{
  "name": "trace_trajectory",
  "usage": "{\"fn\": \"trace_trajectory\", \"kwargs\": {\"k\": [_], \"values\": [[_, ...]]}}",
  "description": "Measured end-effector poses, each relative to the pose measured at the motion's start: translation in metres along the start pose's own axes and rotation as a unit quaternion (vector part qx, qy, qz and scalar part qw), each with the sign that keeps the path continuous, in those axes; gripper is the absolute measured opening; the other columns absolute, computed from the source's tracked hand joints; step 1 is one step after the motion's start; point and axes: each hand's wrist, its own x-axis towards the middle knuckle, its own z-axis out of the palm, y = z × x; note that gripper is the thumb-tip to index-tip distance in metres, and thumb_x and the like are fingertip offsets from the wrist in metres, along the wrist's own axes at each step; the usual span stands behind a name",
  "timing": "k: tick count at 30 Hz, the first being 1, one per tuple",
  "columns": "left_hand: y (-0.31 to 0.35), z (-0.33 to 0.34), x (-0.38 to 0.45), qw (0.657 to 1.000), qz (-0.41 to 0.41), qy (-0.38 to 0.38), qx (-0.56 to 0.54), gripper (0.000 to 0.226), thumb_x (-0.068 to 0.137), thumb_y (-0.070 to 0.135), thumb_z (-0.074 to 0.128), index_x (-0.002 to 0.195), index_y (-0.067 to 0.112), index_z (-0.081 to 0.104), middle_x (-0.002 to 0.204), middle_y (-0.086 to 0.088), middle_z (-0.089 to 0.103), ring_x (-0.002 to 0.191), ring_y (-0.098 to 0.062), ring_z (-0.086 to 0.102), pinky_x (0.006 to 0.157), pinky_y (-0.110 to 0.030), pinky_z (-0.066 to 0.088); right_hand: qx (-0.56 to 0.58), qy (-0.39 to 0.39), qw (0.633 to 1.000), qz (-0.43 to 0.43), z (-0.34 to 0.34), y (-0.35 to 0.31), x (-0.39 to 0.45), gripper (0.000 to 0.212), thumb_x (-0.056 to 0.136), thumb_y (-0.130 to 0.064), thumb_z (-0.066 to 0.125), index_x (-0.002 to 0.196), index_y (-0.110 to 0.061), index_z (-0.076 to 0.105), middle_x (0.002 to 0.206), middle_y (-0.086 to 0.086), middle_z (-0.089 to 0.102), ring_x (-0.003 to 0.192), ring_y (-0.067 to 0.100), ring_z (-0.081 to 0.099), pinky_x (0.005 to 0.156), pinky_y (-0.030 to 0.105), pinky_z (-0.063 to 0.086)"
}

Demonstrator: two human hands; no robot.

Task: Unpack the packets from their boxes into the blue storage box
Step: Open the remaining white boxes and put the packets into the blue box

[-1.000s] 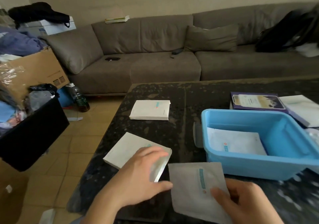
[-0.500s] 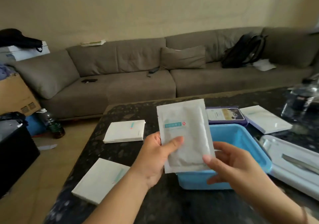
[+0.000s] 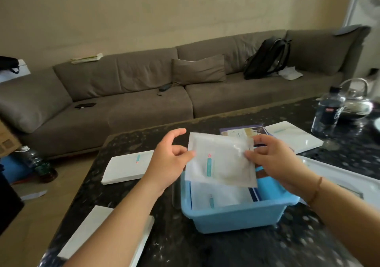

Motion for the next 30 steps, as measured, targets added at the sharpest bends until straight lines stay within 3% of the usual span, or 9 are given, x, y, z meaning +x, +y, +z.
{"fn": "trace_trajectory", "kwargs": {"k": [3, 6, 8, 11, 16, 20, 22, 26, 30], "values": [[-0.013, 0.009, 0.010, 0.994, -0.007, -0.019, 0.111, 0.047, 0.093, 0.025, 0.065, 0.135, 0.037, 0.047, 0.086, 0.009, 0.073, 0.086, -0.002, 0.065, 0.078, -0.019, 0.046, -0.097, -0.043, 0.994, 0.039, 0.000, 0.009, 0.019, 0.024, 0.093, -0.015, 0.063, 0.114, -0.022, 0.055, 0.098, 0.006, 0.071, 0.087, 0.025, 0.070, 0.071, 0.046, 0.062], [-0.027, 0.019, 0.013, 0.971, 0.008, -0.019, 0.237, 0.025, 0.094, 0.027, 0.064, 0.116, 0.037, 0.063, 0.097, 0.011, 0.068, 0.089, -0.005, 0.060, 0.074, -0.018, 0.046, -0.154, -0.088, 0.981, 0.084, 0.003, 0.014, 0.025, 0.027, 0.093, -0.017, 0.063, 0.116, -0.025, 0.053, 0.106, 0.008, 0.066, 0.091, 0.026, 0.069, 0.071, 0.043, 0.062], [-0.031, 0.025, 0.013, 0.948, 0.018, 0.006, 0.318, 0.017, 0.094, 0.031, 0.063, 0.109, 0.039, 0.065, 0.101, 0.011, 0.065, 0.101, -0.012, 0.054, 0.087, -0.025, 0.043, -0.184, -0.095, 0.974, 0.094, 0.005, 0.016, 0.027, 0.030, 0.092, -0.017, 0.064, 0.119, -0.025, 0.053, 0.108, 0.007, 0.065, 0.091, 0.025, 0.069, 0.071, 0.041, 0.062], [-0.026, 0.031, 0.014, 0.890, 0.080, -0.013, 0.449, 0.014, 0.095, 0.033, 0.061, 0.107, 0.037, 0.065, 0.102, 0.011, 0.061, 0.112, -0.012, 0.046, 0.106, -0.040, 0.022, -0.213, -0.093, 0.968, 0.095, 0.008, 0.019, 0.028, 0.032, 0.091, -0.017, 0.065, 0.121, -0.023, 0.053, 0.107, 0.006, 0.065, 0.091, 0.025, 0.068, 0.070, 0.040, 0.062], [-0.017, 0.036, 0.012, 0.841, 0.081, -0.059, 0.532, 0.018, 0.095, 0.021, 0.061, 0.108, 0.032, 0.066, 0.095, 0.007, 0.049, 0.114, -0.019, 0.040, 0.111, -0.048, 0.014, -0.273, -0.115, 0.950, 0.096, 0.016, 0.023, 0.025, 0.037, 0.090, -0.020, 0.067, 0.124, -0.023, 0.052, 0.108, 0.003, 0.064, 0.091, 0.022, 0.068, 0.073, 0.038, 0.062], [-0.012, 0.040, 0.009, 0.812, 0.067, -0.059, 0.577, 0.025, 0.096, 0.010, 0.055, 0.110, 0.027, 0.066, 0.103, 0.000, 0.051, 0.085, -0.019, 0.012, 0.107, -0.045, 0.025, -0.312, -0.127, 0.938, 0.080, 0.021, 0.025, 0.021, 0.042, 0.088, -0.029, 0.069, 0.124, -0.024, 0.049, 0.101, -0.003, 0.059, 0.081, 0.018, 0.068, 0.066, 0.029, 0.062], [-0.011, 0.044, 0.009, 0.800, 0.071, -0.072, 0.591, 0.024, 0.095, 0.010, 0.054, 0.108, 0.025, 0.066, 0.106, -0.002, 0.055, 0.086, -0.018, 0.015, 0.103, -0.044, 0.026, -0.350, -0.134, 0.925, 0.059, 0.022, 0.023, 0.019, 0.048, 0.087, -0.036, 0.069, 0.127, -0.028, 0.045, 0.100, -0.009, 0.054, 0.083, 0.013, 0.063, 0.068, 0.021, 0.057], [-0.013, 0.049, 0.008, 0.794, 0.067, -0.095, 0.596, 0.023, 0.096, 0.010, 0.053, 0.108, 0.024, 0.066, 0.107, -0.003, 0.054, 0.078, -0.019, 0.007, 0.096, -0.042, 0.026, -0.443, -0.137, 0.886, 0.012, 0.025, 0.026, 0.015, 0.058, 0.090, -0.042, 0.063, 0.139, -0.025, 0.038, 0.121, -0.002, 0.058, 0.098, 0.015, 0.060, 0.090, 0.027, 0.053], [-0.013, 0.047, 0.008, 0.802, 0.081, -0.101, 0.583, 0.021, 0.098, 0.016, 0.054, 0.113, 0.026, 0.066, 0.112, -0.004, 0.054, 0.081, -0.019, 0.010, 0.098, -0.042, 0.027, -0.494, -0.138, 0.858, 0.001, 0.026, 0.025, 0.011, 0.054, 0.091, -0.048, 0.058, 0.137, -0.025, 0.039, 0.114, -0.003, 0.062, 0.093, 0.014, 0.063, 0.087, 0.030, 0.056]]}}
